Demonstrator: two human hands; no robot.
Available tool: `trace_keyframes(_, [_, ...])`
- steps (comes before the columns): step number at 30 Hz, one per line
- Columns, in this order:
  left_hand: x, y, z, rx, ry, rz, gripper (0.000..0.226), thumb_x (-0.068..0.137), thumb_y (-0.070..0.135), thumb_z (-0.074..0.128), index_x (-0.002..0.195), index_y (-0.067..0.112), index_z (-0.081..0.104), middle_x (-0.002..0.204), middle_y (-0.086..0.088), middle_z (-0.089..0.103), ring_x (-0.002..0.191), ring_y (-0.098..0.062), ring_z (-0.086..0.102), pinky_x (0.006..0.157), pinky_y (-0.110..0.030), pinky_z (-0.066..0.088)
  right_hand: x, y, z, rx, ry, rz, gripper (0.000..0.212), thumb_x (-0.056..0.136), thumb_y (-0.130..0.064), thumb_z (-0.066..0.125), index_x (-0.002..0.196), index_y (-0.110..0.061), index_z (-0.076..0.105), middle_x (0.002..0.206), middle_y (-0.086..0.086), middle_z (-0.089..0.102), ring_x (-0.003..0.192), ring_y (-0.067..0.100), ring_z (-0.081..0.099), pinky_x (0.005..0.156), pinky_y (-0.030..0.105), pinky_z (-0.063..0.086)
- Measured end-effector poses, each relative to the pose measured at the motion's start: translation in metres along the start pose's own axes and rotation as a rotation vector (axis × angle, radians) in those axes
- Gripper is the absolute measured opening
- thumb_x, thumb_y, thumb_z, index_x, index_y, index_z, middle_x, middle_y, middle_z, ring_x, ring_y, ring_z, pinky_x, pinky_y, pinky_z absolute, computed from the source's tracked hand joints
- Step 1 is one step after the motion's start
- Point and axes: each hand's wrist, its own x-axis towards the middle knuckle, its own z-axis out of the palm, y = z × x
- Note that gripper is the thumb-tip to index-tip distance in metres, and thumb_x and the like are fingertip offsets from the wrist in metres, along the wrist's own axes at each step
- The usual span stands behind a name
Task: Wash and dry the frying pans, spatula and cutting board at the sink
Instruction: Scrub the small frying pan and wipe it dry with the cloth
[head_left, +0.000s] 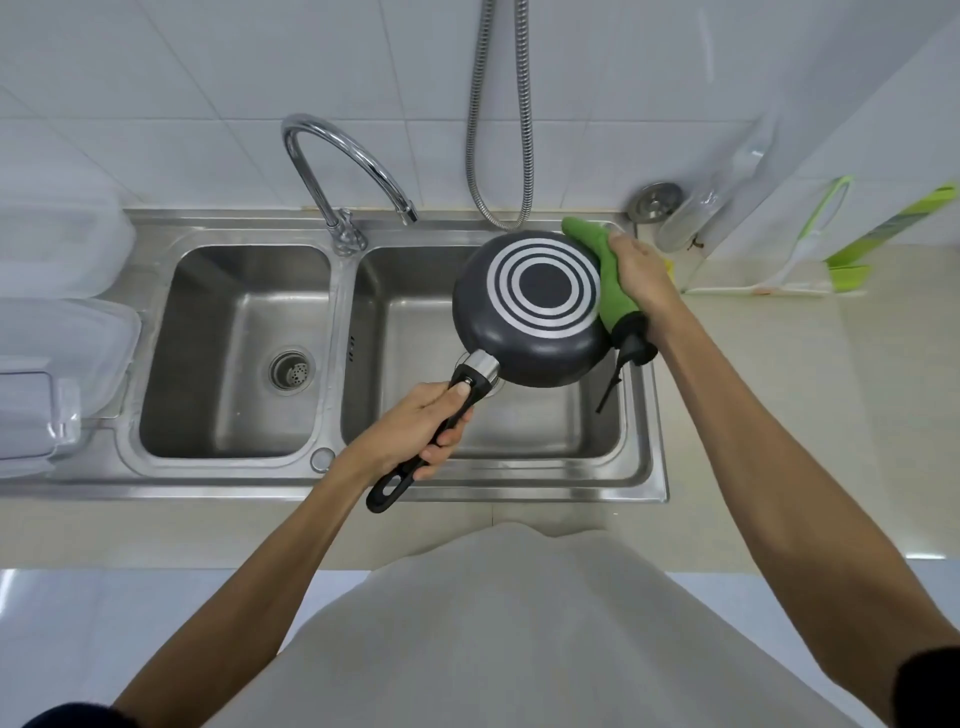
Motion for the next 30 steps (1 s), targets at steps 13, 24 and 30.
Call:
trace_keyframes(13, [0.02,0.015,0.001,0.744,0.164,0.082,0.039,0.105,0.037,0.039,0.084,0.009,0.054,0.069,-0.012,0.057,0.043,-0.033,0.053,0.036,-0.045,0.046,-0.047,0.008,0.08,-0.89,-0.106,-1.199,0.027,0.1,-0.038,0.054,0.1,-0.02,0.075,0.109,-0.004,0.07,0.113,0.024,0.059,0.118,0.045,0.024])
trace_keyframes(24, [0.016,0.005,-0.005,0.76,0.198,0.094,0.035,0.104,0.038,0.042,0.08,0.015,0.052,0.073,-0.012,0.054,0.046,-0.027,0.051,0.031,-0.03,0.042,-0.004,-0.019,0.052,-0.469,0.141,-0.618,0.043,0.102,-0.041,0.042,0.116,-0.013,0.072,0.117,0.01,0.071,0.114,0.029,0.062,0.1,0.032,0.041])
trace_keyframes(30, [0.025,0.016,-0.009,0.738,0.175,0.148,0.031,0.105,0.03,0.044,0.079,0.018,0.055,0.066,-0.005,0.06,0.051,-0.026,0.055,0.051,-0.045,0.049,-0.07,0.034,0.088,-0.802,0.052,-1.28,0.029,0.101,-0.027,0.058,0.125,-0.018,0.071,0.138,0.003,0.063,0.143,0.037,0.041,0.119,0.061,0.024])
